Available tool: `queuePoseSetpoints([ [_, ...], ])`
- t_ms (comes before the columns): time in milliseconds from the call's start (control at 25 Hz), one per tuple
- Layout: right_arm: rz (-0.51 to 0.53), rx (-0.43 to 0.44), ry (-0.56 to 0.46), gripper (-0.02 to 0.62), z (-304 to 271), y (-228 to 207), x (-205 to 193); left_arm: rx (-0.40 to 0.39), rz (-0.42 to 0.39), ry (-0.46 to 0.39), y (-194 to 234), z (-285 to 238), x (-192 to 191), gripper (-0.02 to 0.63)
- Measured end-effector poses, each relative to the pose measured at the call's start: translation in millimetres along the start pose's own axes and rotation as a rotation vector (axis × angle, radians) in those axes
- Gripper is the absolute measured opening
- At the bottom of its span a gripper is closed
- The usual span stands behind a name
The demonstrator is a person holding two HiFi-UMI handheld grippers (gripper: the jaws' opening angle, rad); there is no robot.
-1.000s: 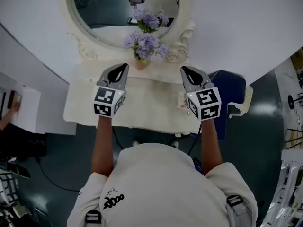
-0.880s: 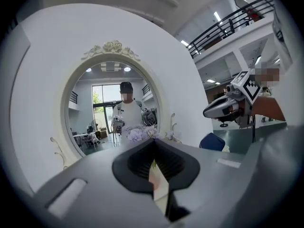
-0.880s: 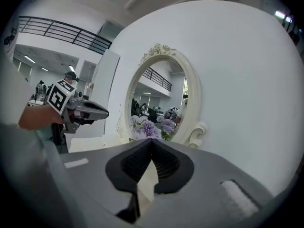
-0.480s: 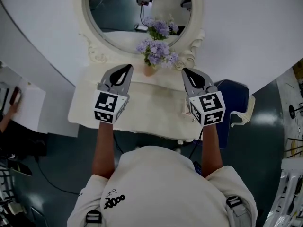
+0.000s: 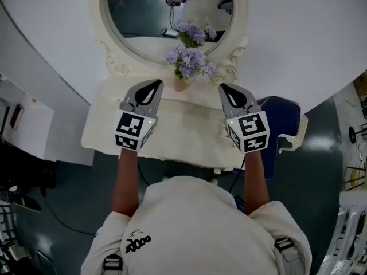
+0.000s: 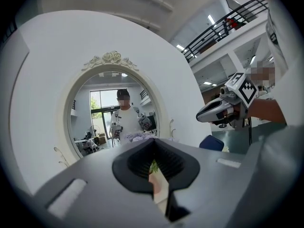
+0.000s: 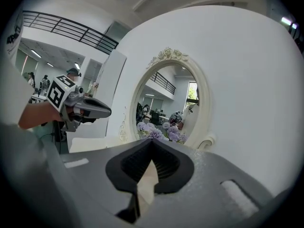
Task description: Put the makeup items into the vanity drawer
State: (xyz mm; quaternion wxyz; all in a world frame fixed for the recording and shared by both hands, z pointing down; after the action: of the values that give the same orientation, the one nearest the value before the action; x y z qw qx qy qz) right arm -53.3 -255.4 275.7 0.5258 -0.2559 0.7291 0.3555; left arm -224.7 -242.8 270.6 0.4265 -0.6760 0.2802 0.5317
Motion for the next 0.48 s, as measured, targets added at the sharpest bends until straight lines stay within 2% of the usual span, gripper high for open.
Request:
queuePoseSetpoints([
  [240,0.013,0.015,0.014,0.002,-3.4,6.3,-2.4,-0.015,0.004,0.035,-4.0,2.9,-7.5,0.017],
  [480,0.013,0.020,0.018,0.002,-5.2,10.5,-5.4,-0.009,0.000,0.001,-3.8,2.8,-6.6,0.017],
])
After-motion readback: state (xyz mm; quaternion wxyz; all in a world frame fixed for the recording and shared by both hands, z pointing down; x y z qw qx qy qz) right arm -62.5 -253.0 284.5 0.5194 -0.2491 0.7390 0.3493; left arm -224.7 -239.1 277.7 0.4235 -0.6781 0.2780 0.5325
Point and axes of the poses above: the fingertips, and each gripper's own axes: z backward along the fingers, y to its left, x out of its top, the point moved 1 cm from there along z, backward along the fingers, and after that the axes turned 1 degree about -z, right-handed, at the moved point
